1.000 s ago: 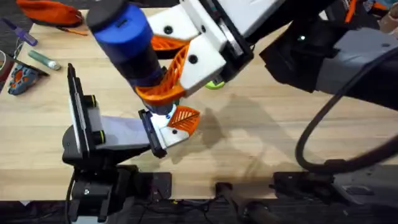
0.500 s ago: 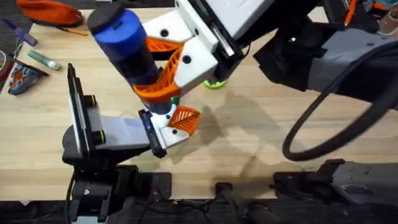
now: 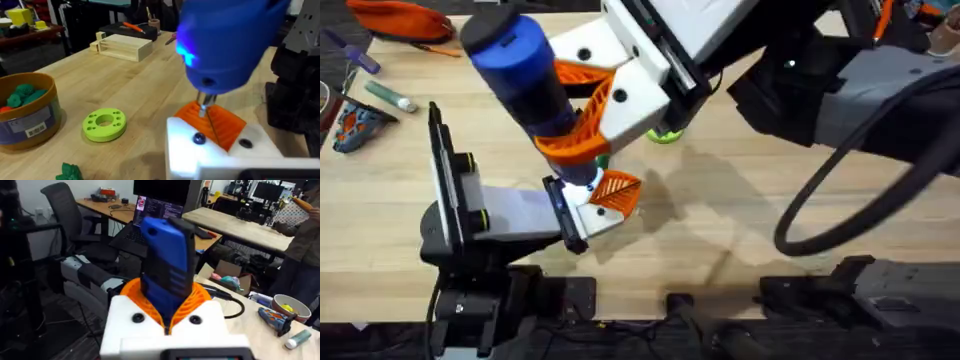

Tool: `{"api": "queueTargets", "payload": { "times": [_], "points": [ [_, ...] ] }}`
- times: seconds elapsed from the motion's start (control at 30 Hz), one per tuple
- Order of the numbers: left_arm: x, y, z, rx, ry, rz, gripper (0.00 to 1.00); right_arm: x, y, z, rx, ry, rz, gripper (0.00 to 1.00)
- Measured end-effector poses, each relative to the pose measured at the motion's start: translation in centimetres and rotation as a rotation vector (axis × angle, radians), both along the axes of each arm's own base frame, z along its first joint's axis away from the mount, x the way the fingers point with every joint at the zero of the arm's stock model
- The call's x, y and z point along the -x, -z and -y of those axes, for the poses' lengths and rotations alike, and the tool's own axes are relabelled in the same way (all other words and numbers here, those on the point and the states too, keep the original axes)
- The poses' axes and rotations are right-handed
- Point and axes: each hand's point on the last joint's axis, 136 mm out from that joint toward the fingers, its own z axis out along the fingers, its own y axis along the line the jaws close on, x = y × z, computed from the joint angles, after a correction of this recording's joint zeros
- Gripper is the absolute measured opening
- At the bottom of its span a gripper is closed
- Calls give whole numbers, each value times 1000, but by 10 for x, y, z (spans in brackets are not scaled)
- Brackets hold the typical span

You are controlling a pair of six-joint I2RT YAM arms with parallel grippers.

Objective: Pick up the gripper from the table and insert it into the empty holder that is missing its gripper. Then pick up a screw, insert it into the mounting hole, and use the screwdriver to tighten it. Finally, clean up the table by picking up the vegetable and placing it into the bucket.

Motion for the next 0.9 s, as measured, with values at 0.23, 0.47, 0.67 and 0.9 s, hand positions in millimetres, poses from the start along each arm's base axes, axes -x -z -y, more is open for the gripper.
{"api": "queueTargets", "payload": {
  "times": [0.23,0.47,0.67,0.9],
  "points": [
    [0,0,0,0,0,0,5,0,0,0,0,0,0,24],
    [0,0,0,0,0,0,5,0,1,0,6,0,-6,24],
    [0,0,0,0,0,0,5,0,2,0,10,-1,-11,24],
    [0,0,0,0,0,0,5,0,2,0,10,-1,-12,24]
  ]
}}
